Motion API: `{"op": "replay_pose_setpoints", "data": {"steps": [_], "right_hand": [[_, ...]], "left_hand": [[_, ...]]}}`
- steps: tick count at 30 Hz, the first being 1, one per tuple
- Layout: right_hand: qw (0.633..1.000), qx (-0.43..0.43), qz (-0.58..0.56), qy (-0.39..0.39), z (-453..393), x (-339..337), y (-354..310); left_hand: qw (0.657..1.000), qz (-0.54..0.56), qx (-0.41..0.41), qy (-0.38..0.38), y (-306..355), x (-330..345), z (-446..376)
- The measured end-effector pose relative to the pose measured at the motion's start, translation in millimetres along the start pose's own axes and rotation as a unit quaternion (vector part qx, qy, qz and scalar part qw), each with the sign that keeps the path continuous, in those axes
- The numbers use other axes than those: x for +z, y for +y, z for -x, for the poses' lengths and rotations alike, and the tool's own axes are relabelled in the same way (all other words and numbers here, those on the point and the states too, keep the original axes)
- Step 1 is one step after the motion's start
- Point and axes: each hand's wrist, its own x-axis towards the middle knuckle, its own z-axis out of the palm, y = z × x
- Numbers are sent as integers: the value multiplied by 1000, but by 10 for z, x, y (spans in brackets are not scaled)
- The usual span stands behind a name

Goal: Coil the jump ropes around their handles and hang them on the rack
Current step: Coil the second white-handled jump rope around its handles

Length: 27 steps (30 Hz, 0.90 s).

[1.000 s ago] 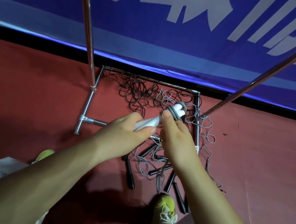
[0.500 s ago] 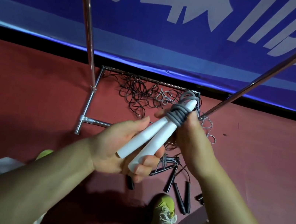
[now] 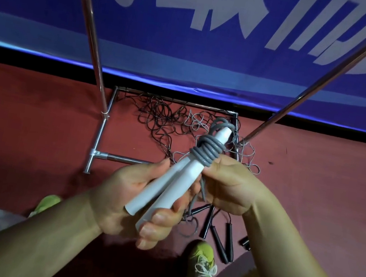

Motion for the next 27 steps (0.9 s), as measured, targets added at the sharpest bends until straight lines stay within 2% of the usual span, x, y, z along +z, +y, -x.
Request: {"op": "replay_pose_setpoints", "data": {"steps": [4,6,10,20,27], "right_hand": [[989,-57,107,88,-45,56,-6],[983,-57,103,141,-64,70,-7],[970,-78,125,196,-94,99,8],[937,-98,297,157,67,30,-119],[937,-93,297,157,43,23,-78]], "left_hand": [[999,30,17,19,30,-33,30],[999,31,27,33,59,-57,35],[997,49,34,53,108,-99,64],[997,24,49,48,130,-3,130],[998,19,47,41,163,-10,169]]}}
